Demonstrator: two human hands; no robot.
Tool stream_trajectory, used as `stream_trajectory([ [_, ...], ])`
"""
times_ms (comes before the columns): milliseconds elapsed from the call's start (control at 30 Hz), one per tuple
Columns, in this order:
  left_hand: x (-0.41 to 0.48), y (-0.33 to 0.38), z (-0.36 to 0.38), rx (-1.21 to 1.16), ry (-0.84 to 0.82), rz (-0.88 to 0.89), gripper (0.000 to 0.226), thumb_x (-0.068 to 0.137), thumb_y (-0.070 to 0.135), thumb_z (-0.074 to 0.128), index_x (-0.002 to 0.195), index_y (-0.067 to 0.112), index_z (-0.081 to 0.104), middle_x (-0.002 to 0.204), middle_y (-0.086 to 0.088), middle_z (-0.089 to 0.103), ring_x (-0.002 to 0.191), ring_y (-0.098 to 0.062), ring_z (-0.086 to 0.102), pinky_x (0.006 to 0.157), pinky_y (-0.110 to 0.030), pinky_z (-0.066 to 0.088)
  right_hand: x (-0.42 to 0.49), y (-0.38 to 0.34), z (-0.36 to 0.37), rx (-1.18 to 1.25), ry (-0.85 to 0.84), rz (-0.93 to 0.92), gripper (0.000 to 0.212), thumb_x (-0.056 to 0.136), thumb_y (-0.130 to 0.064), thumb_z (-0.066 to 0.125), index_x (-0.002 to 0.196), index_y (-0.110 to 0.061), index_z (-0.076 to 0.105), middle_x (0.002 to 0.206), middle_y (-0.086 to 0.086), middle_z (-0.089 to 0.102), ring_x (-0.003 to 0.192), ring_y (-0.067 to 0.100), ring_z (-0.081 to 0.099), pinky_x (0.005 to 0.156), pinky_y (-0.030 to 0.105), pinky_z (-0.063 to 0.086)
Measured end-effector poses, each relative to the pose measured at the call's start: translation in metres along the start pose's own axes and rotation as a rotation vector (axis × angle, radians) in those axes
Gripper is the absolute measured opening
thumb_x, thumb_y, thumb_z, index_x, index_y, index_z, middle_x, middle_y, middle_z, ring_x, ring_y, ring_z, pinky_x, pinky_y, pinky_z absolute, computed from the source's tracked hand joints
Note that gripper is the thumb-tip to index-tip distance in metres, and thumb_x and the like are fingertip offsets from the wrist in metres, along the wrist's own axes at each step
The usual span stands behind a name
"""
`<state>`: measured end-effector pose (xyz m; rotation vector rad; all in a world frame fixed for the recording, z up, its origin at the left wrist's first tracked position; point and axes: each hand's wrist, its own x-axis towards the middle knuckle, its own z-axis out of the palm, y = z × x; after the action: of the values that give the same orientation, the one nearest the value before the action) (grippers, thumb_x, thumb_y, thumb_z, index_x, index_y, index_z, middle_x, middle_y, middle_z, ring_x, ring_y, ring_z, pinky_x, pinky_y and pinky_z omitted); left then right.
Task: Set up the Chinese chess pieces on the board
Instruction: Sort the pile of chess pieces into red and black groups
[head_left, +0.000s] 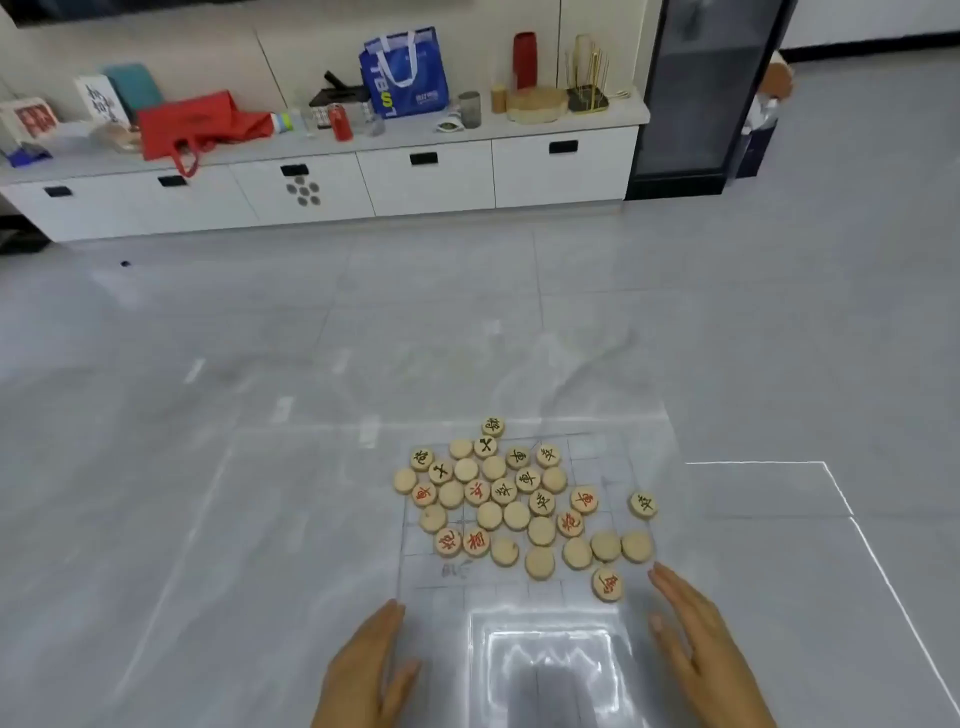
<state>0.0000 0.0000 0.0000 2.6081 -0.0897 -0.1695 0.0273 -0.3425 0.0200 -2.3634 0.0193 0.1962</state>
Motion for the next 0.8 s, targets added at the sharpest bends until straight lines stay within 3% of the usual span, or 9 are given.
stream_trajectory([
  [67,0.019,-0.003,0.018,0.082,-0.092,0.06,0.054,0.088,0.066,0.016,0.127,0.034,0.034,0.149,0.02,0.028,0.136,0.005,0.025,0.107,-0.004,0.007,0.008,0.028,0.028,0.02,0.016,-0.021,0.071,0.073,-0.082,0.013,0.13,-0.049,0.04,0.135,-0.027,0.028,0.125,0.004,0.035,0.104,0.024,0.027],
  [133,0.037,-0.017,0.042,0.201,-0.162,0.081,0.061,0.088,0.065,0.01,0.126,0.03,0.04,0.155,0.021,-0.003,0.141,0.004,-0.003,0.111,-0.014,-0.002,0.02,0.053,0.049,-0.149,0.087,-0.085,0.075,0.085,-0.07,0.017,0.132,-0.019,0.046,0.14,-0.012,0.038,0.124,0.009,0.037,0.104,0.014,0.024],
  [267,0.042,-0.042,0.083,0.336,-0.109,0.203,0.064,0.086,0.069,0.011,0.128,0.031,0.04,0.155,0.019,-0.005,0.143,0.001,-0.003,0.113,-0.022,-0.002,0.024,0.073,0.07,-0.255,0.122,-0.248,0.065,0.086,-0.065,0.026,0.132,-0.02,0.036,0.152,-0.017,0.021,0.135,-0.001,0.024,0.106,0.008,0.013],
  [367,0.044,-0.046,0.095,0.38,0.025,0.224,0.063,0.086,0.068,0.011,0.131,0.031,0.034,0.155,0.019,-0.002,0.143,0.001,-0.002,0.113,-0.025,0.001,0.023,0.077,0.077,-0.252,0.221,-0.288,0.07,0.083,-0.069,0.027,0.129,-0.018,0.043,0.132,-0.012,0.049,0.121,0.006,0.039,0.103,0.006,0.014],
  [500,0.036,-0.038,0.097,0.42,0.007,0.151,0.065,0.089,0.065,0.01,0.129,0.027,0.043,0.145,0.011,0.038,0.142,0.001,-0.003,0.108,-0.026,0.007,0.021,0.088,0.086,-0.325,0.254,-0.285,0.086,0.074,-0.081,0.01,0.137,-0.028,0.037,0.129,-0.016,0.042,0.125,0.002,0.035,0.103,0.018,0.028],
  [567,0.031,-0.03,0.099,0.439,0.079,0.148,0.083,0.079,0.075,-0.005,0.141,0.031,0.029,0.151,0.011,0.024,0.138,0.004,-0.007,0.11,-0.024,-0.003,0.019,0.087,0.086,-0.317,0.189,-0.245,0.097,0.064,-0.087,0.004,0.14,-0.032,0.029,0.137,-0.021,0.033,0.134,0.002,0.028,0.108,0.021,0.023],
  [633,0.026,-0.027,0.098,0.373,0.133,0.127,0.106,0.056,0.082,-0.026,0.145,0.036,0.007,0.152,0.02,-0.005,0.136,0.006,-0.016,0.112,-0.023,-0.015,0.016,0.082,0.087,-0.301,0.181,-0.259,0.082,0.075,-0.076,0.025,0.142,-0.028,0.027,0.145,-0.015,0.032,0.136,0.008,0.027,0.11,0.023,0.023],
  [700,0.023,-0.025,0.098,0.342,0.106,0.119,0.116,0.047,0.083,-0.031,0.146,0.035,0.006,0.154,0.018,-0.004,0.141,0.001,-0.01,0.115,-0.029,-0.012,0.014,0.078,0.086,-0.328,0.183,-0.267,0.063,0.087,-0.051,0.044,0.142,-0.024,0.028,0.147,-0.006,0.035,0.136,0.013,0.03,0.11,0.026,0.024],
  [800,0.02,-0.023,0.099,0.326,0.1,0.12,0.12,0.047,0.086,-0.026,0.146,0.032,0.015,0.157,0.013,0.006,0.144,-0.006,0.0,0.117,-0.034,-0.005,0.009,0.074,0.086,-0.319,0.187,-0.246,0.061,0.089,-0.042,0.049,0.142,-0.021,0.028,0.147,-0.001,0.036,0.136,0.017,0.031,0.11,0.03,0.025],
])
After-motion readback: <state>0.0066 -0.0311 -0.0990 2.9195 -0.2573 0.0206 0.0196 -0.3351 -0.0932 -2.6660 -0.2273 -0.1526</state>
